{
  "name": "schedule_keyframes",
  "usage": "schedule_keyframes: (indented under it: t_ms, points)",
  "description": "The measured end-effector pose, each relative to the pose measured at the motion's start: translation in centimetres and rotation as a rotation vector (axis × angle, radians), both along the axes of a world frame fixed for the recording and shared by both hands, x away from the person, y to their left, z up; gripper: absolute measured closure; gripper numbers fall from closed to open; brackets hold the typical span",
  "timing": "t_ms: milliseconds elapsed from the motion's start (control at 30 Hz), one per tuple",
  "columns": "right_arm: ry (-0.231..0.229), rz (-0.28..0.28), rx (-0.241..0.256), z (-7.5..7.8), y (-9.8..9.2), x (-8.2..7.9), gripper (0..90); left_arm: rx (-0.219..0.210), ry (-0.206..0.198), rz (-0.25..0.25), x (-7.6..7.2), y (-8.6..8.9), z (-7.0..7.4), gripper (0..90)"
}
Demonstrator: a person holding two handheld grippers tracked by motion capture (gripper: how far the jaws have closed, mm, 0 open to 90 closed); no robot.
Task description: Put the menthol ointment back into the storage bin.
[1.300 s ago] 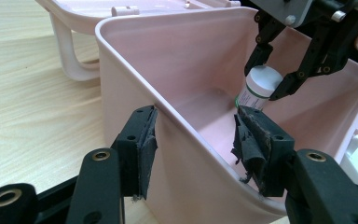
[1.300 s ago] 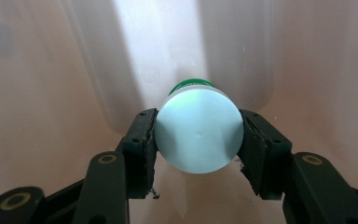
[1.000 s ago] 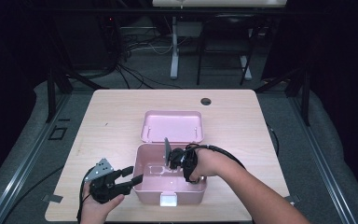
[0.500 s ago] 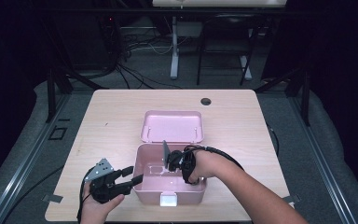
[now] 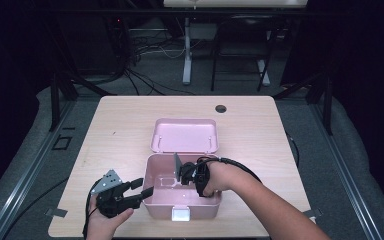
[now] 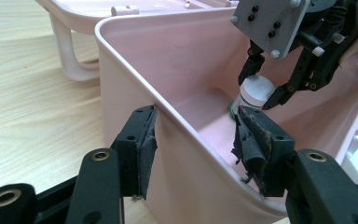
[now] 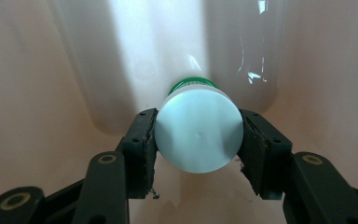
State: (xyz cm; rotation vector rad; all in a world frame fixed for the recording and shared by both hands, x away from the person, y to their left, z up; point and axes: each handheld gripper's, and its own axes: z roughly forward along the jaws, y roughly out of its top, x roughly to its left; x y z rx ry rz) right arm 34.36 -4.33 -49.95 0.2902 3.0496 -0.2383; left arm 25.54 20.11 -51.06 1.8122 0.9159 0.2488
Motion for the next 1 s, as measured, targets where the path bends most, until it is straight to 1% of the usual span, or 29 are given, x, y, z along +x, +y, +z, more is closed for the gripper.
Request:
schedule_keyframes:
  t_ms: [133,367,467,733,867,900,933,1000]
  points:
    - [0.004,0.014,-0.002,-0.01,-0.03,-0.1,50.0,-0.001,0.0,0.0,0.01,0.0,0.0,48.2]
    - [-0.013,0.044,0.01,-0.12,-0.16,-0.17,50.0,0.001,-0.002,-0.002,0.04,0.03,-0.01,48.1]
    - [-0.019,0.057,0.008,-0.09,-0.2,-0.2,50.0,0.001,-0.001,-0.003,0.05,0.03,-0.01,48.1]
    - [-0.018,0.062,0.007,-0.27,-0.19,-0.32,49.7,0.002,0.0,-0.003,0.05,0.02,-0.01,48.1]
    - [-0.02,0.064,-0.007,-0.34,-0.11,-0.35,48.4,0.0,-0.001,0.001,0.02,0.03,0.01,48.1]
    - [-0.026,0.063,-0.008,-0.32,-0.11,-0.34,48.3,0.001,-0.001,0.0,0.04,0.06,0.02,48.1]
    - [-0.032,0.061,-0.005,-0.3,-0.13,-0.31,48.3,0.0,-0.001,0.0,0.04,0.07,0.01,48.0]
    - [-0.025,0.056,0.004,-0.14,-0.16,-0.29,48.3,0.001,-0.001,0.0,0.05,0.08,0.02,48.0]
